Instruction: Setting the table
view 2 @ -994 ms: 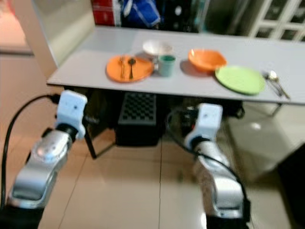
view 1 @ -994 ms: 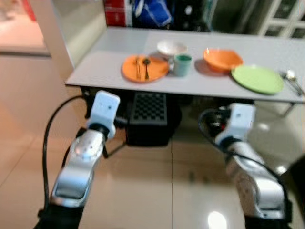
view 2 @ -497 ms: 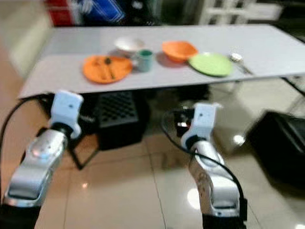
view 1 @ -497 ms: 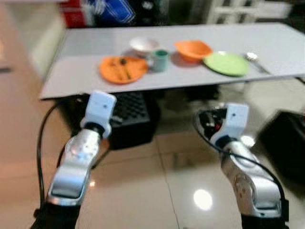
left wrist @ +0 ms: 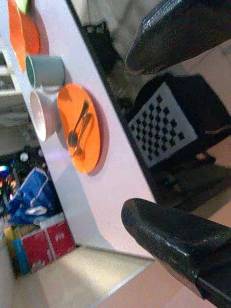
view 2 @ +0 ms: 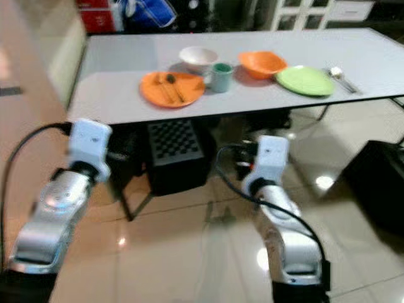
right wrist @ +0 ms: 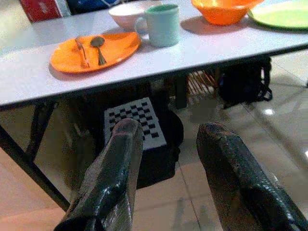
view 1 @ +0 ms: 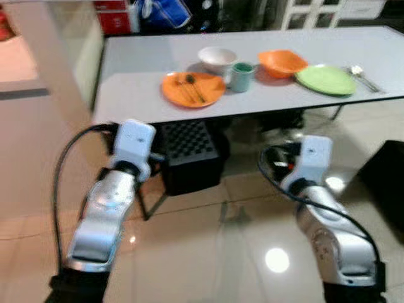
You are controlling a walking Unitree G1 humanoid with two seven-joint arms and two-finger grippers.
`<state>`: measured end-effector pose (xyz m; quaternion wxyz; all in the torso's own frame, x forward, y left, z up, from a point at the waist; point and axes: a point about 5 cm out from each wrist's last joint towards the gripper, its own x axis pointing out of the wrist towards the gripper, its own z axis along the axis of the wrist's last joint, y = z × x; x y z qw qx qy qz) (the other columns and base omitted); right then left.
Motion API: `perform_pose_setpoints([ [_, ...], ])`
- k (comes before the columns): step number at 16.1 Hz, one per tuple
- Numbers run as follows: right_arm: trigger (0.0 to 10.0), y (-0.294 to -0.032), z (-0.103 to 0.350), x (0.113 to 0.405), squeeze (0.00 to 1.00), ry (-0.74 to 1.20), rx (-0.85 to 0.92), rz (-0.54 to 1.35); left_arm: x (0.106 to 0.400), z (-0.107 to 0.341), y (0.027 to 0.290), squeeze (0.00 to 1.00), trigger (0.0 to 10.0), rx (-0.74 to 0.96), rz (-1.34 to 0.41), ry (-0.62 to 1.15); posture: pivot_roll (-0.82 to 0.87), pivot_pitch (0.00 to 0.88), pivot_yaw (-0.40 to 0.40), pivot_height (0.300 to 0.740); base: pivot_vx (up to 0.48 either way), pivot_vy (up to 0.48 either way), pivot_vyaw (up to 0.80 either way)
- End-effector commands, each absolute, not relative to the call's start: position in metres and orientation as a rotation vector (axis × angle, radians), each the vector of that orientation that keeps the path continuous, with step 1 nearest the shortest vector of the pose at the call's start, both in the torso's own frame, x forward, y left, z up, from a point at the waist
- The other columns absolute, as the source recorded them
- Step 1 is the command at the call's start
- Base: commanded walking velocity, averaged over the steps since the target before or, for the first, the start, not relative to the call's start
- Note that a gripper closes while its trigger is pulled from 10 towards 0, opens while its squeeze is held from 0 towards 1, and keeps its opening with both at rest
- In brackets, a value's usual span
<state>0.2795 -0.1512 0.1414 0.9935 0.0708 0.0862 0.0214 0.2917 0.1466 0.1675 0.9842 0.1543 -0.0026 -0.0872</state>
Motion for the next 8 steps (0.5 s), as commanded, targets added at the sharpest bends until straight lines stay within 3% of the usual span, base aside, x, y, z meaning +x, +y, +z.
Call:
perform_pose_setpoints([
  [1, 10.0, -0.1485, 0.1443, 0.2810, 0.00, 0.160, 0.141, 0.052, 0.2916, 0.1688, 0.1512, 0.00, 10.0, 0.334, -0.165, -0.008, -0.01, 0.000, -0.016, 0.740, 0.000, 0.364, 0.00],
  [8, 10.0, -0.1471, 0.1448, 0.2833, 0.00, 0.161, 0.139, 0.065, 0.2934, 0.1698, 0.1529, 0.00, 10.0, 0.336, -0.157, -0.012, 0.00, 0.000, -0.019, 0.740, 0.000, 0.364, 0.00],
])
